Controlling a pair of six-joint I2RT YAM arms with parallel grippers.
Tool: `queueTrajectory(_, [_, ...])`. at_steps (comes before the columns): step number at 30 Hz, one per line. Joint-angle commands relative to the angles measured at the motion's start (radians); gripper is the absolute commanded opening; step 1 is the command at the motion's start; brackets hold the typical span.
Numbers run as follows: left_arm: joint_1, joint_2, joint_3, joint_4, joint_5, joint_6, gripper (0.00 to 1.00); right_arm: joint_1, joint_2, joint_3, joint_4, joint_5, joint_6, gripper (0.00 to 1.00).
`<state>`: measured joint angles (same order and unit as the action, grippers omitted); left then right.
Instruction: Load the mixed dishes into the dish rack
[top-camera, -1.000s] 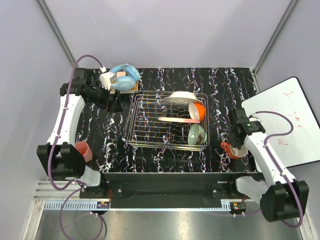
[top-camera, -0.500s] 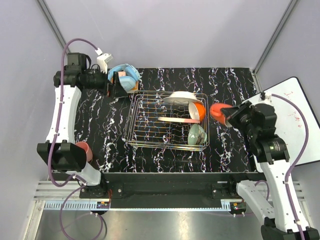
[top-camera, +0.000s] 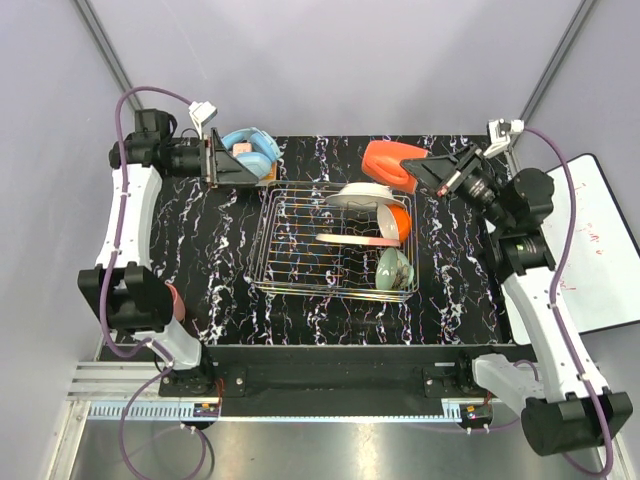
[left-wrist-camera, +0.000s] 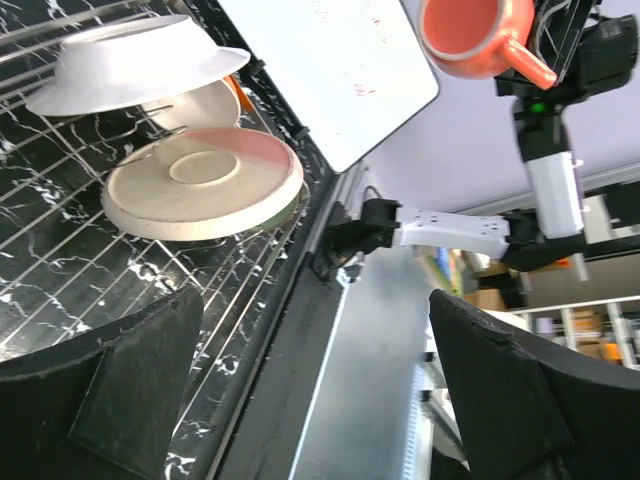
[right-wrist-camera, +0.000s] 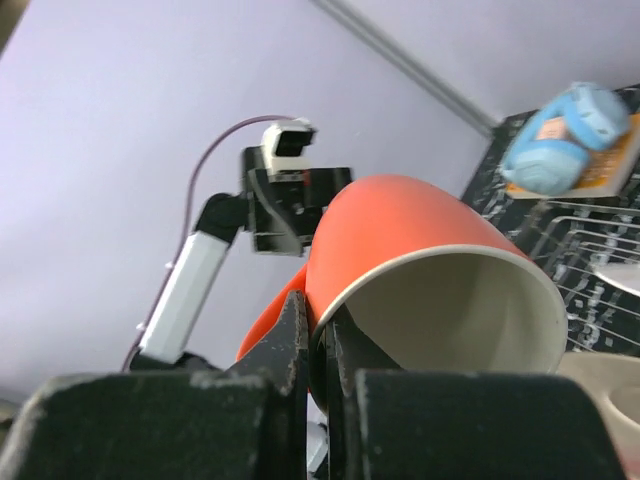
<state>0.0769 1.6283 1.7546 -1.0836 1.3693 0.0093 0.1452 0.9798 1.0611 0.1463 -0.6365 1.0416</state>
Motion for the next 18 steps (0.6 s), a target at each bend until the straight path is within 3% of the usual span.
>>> queueTrajectory(1, [-0.032, -0.022, 0.019, 0.054, 0.295, -0.061, 0.99, 0.011, 0.022, 0.060, 0.361, -0.152, 0.144, 0.00])
queueTrajectory(3, [-0.060, -0.024, 0.032, 0.056, 0.289, -0.078, 0.99, 0.042, 0.036, 0.059, 0.387, -0.167, 0.146, 0.00])
queueTrajectory(5, [-0.129, -0.039, 0.002, 0.182, 0.169, -0.291, 0.99, 0.077, 0.062, 0.063, 0.415, -0.181, 0.143, 0.00])
queueTrajectory(7, [-0.176, -0.064, -0.023, 0.339, 0.204, -0.477, 0.99, 0.140, 0.086, 0.076, 0.400, -0.183, 0.103, 0.00])
queueTrajectory(9, [-0.193, -0.059, 0.084, 0.436, 0.238, -0.630, 0.99, 0.174, 0.102, 0.102, 0.339, -0.178, 0.040, 0.00])
queueTrajectory(11, [-0.181, -0.074, 0.204, 0.468, 0.205, -0.574, 0.99, 0.200, 0.102, 0.100, 0.328, -0.173, 0.023, 0.00])
queueTrajectory(12, [-0.181, -0.106, 0.189, 0.478, 0.185, -0.530, 0.99, 0.202, 0.099, 0.099, 0.328, -0.176, 0.021, 0.00])
queueTrajectory(14, [-0.183, -0.136, 0.051, 0.551, 0.125, -0.558, 0.99, 0.205, 0.092, 0.089, 0.306, -0.183, 0.006, 0.00])
queueTrajectory(15, [-0.183, -0.154, -0.011, 0.598, 0.102, -0.653, 0.99, 0.203, 0.085, 0.086, 0.294, -0.181, -0.003, 0.00])
queueTrajectory(17, [-0.184, -0.169, -0.237, 0.918, 0.070, -0.887, 0.99, 0.205, 0.085, 0.080, 0.263, -0.186, -0.018, 0.00])
queueTrajectory(18, [-0.196, -0.165, -0.307, 1.445, 0.097, -1.276, 0.99, 0.206, 0.089, 0.077, 0.262, -0.187, -0.018, 0.00])
